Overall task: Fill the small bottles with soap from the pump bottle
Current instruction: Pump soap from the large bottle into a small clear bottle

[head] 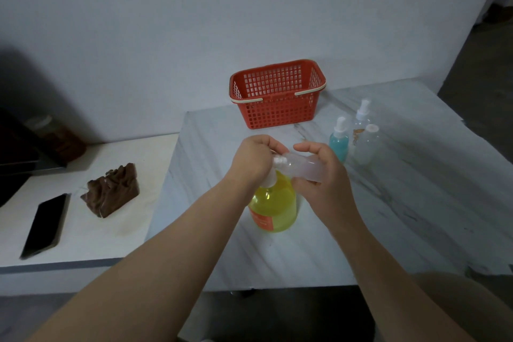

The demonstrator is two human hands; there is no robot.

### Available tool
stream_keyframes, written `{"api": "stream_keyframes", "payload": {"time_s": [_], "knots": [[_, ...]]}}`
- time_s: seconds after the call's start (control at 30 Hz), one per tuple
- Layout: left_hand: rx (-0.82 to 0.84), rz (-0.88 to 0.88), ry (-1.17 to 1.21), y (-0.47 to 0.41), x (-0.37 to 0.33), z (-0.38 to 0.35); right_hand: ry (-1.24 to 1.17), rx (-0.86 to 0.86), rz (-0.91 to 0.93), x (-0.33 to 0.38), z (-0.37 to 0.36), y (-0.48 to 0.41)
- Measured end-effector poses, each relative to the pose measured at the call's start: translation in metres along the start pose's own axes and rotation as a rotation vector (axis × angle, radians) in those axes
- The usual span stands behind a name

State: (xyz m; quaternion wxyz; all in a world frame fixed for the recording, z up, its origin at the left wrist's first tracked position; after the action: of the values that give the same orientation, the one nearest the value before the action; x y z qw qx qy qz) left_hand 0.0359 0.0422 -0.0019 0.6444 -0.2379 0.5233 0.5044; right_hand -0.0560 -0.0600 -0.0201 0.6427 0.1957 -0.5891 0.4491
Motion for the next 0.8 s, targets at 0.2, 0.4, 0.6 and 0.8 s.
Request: {"api": "stream_keyframes", "payload": {"time_s": [0.2, 0.4, 0.6, 0.8], "knots": [[-0.037, 0.017, -0.002, 0.000, 0.001, 0.002, -0.021, 0.006, -0.014, 0.002, 0.002, 0.003], [-0.125, 0.002, 0.068, 0.006, -0.009, 0.006, -0.021, -0.011, -0.008, 0.006, 0.004, 0.004], [-0.073, 0.038, 0.167, 0.017, -0.015, 0.009, -0.054, -0.004, -0.046, 0.006, 0.010, 0.004], [-0.044, 0.097, 0.252, 0.025, -0.019, 0.009, -0.138, 0.030, -0.128, -0.002, 0.009, 0.003]]}}
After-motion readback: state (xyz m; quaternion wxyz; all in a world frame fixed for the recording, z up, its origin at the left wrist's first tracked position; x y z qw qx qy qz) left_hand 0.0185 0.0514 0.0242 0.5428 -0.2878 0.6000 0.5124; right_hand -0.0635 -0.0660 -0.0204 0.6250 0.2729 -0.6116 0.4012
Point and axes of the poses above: each hand's wrist, its own y-axis away from the middle knuckle, its own z-axis out of the back of the hand, x = y × z, the point moved 8 cm from there along -y, towards the middle knuckle, and after that the axes turned 7 degrees about y, right-handed, at the moved point
